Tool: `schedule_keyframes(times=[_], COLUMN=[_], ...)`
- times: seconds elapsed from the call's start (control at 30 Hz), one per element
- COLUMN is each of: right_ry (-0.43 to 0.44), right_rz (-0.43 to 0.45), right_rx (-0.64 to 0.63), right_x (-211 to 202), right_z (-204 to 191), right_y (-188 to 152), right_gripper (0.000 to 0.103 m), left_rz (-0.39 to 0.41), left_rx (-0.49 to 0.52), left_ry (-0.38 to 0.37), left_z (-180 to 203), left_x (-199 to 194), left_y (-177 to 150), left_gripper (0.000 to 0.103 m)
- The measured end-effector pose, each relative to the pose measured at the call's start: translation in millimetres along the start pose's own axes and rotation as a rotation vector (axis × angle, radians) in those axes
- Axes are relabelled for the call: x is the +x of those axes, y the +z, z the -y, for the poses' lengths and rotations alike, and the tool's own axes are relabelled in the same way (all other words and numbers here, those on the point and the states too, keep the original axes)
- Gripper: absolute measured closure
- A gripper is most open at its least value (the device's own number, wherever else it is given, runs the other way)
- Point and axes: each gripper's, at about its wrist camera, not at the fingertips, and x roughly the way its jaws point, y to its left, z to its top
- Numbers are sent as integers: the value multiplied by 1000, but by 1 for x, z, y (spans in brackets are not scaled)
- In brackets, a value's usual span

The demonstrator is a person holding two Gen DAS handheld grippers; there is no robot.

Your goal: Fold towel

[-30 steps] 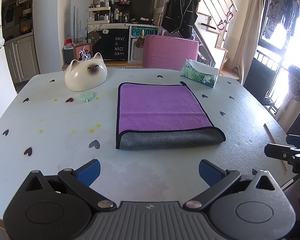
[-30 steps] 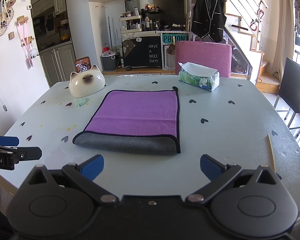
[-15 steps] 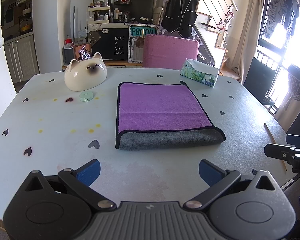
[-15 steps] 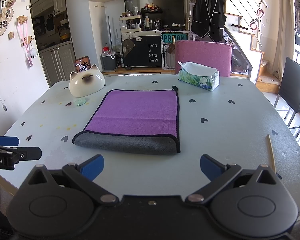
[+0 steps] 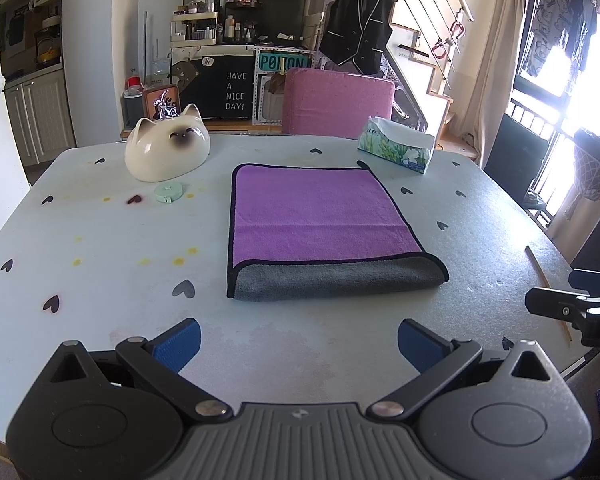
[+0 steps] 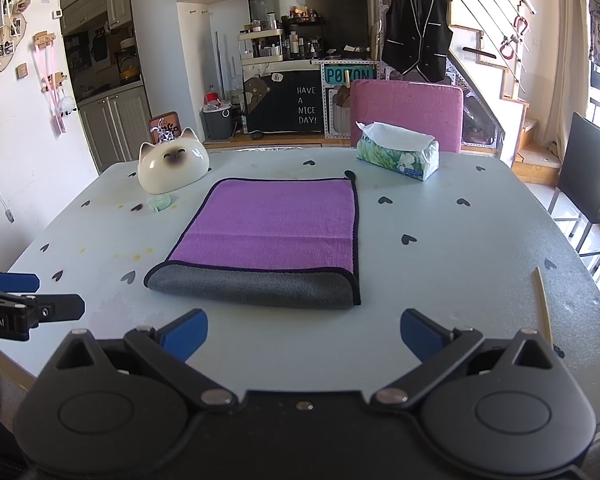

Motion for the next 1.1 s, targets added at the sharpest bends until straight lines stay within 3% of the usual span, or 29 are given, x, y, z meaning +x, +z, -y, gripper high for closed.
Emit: schedule_keyframes(times=[0.57, 1.1], right_ry=[-22, -2], right_rz=[52, 93], right_rx=[-24, -46], right_x=[13, 58], right_z=[7, 18], right_y=[15, 42], right_gripper=[0, 0], left_rz=[54, 43], left_rx=[36, 39], left_ry=[57, 66], left_z=[1, -8], left_x=[17, 72], left_y=[27, 57], left_gripper=[0, 0])
